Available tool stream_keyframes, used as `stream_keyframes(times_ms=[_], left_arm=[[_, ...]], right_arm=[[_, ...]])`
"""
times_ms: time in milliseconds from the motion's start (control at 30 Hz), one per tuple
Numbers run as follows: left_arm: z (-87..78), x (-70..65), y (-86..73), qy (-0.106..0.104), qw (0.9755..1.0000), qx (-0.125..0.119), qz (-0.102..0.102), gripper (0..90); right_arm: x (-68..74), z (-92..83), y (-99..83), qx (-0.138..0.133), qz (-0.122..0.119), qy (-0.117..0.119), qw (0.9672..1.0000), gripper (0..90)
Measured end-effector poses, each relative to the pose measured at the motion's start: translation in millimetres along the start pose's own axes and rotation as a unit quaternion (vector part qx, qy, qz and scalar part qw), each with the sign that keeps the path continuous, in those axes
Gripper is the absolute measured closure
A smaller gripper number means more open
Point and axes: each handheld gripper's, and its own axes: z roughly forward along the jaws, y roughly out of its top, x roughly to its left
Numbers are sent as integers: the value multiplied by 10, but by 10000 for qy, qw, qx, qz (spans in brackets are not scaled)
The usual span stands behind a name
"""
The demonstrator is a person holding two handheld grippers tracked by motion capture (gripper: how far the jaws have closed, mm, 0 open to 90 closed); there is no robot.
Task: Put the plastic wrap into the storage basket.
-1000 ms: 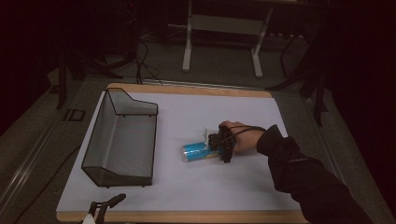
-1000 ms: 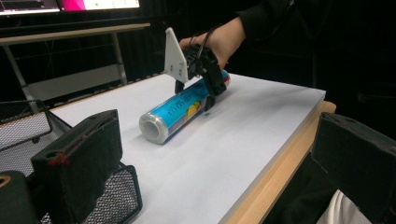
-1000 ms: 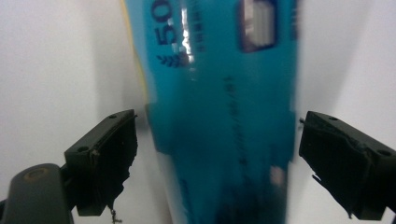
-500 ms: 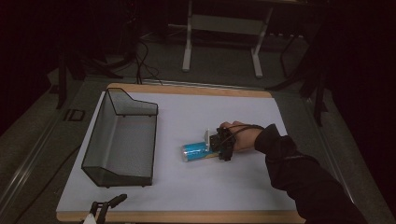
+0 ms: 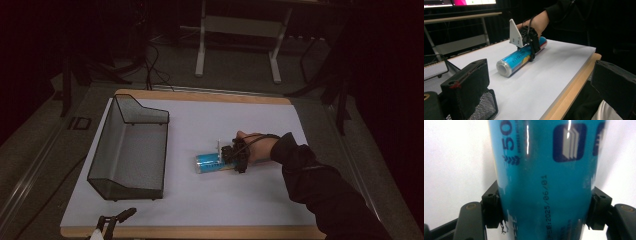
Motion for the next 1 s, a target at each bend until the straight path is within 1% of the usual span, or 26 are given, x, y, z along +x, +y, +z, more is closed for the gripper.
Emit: stream_keyframes(times_ms=[67, 100, 133, 233, 267, 300, 333, 400, 433, 467, 533, 567, 600, 667, 700, 767, 800, 833, 900, 933, 967, 1000], left_arm=[[3, 3, 0, -1, 10000, -6, -11, 26], [3, 3, 0, -1, 10000, -6, -11, 26], [4, 2, 1, -13, 10000, -6, 9, 26], [7, 1, 3, -16, 10000, -5, 15, 26], [10, 2, 3, -19, 10000, -1, 11, 26], [14, 3, 4, -33, 10000, -2, 8, 26], [16, 3, 5, -44, 10000, -6, 6, 26], [19, 2, 6, -48, 10000, -7, 26, 26], [20, 2, 7, -56, 10000, -1, 25, 26], [20, 3, 7, -64, 10000, -5, 21, 26], [20, 3, 8, -59, 10000, -4, 26, 26], [19, 2, 9, -65, 10000, -16, 32, 25], [19, 1, 10, -67, 10000, -16, 33, 26], [20, 0, 9, -82, 10000, -19, 32, 26], [21, 0, 10, -86, 10000, -19, 31, 26], [21, 0, 12, -100, 9999, -33, 32, 26], [21, 0, 14, -117, 9999, -37, 22, 26], [20, 1, 15, -135, 9999, -44, 15, 26], [16, 4, 18, -180, 9998, -79, -9, 26], [15, 3, 19, -179, 9998, -96, -11, 26], [15, 3, 19, -179, 9998, -96, -11, 26], [13, 1, 21, -187, 9998, -98, 1, 26]], right_arm=[[4, -8, 7, 65, 69, 24, 10000, 316], [4, -11, 9, 127, 58, 35, 9999, 316], [11, -14, 5, 137, 81, -18, 9999, 316], [15, -49, -12, 138, 153, -30, 9998, 317], [10, -76, -14, 195, 193, 30, 9996, 317], [11, -92, -20, 125, 237, -12, 9996, 317], [-9, -129, -26, 105, 304, 56, 9995, 317], [-27, -186, -39, 33, 438, 50, 9990, 317], [-44, -225, -44, 26, 502, 91, 9987, 318], [-41, -257, -49, -19, 528, -11, 9986, 317], [-59, -313, -54, 20, 526, -60, 9986, 318], [-64, -336, -60, -15, 539, -112, 9985, 317], [-82, -378, -66, -1, 616, -77, 9981, 318], [-103, -437, -81, -91, 714, -136, 9973, 318], [-118, -482, -86, -83, 787, -99, 9968, 318], [-139, -548, -96, -192, 829, -129, 9963, 318], [-151, -591, -96, -227, 908, -112, 9955, 317], [-169, -652, -103, -390, 970, -108, 9945, 317], [-192, -751, -105, -636, 1090, -112, 9919, 318], [-206, -797, -105, -747, 1112, -83, 9909, 318], [-206, -797, -105, -747, 1112, -83, 9909, 318], [-208, -841, -99, -849, 1170, -93, 9895, 317]])
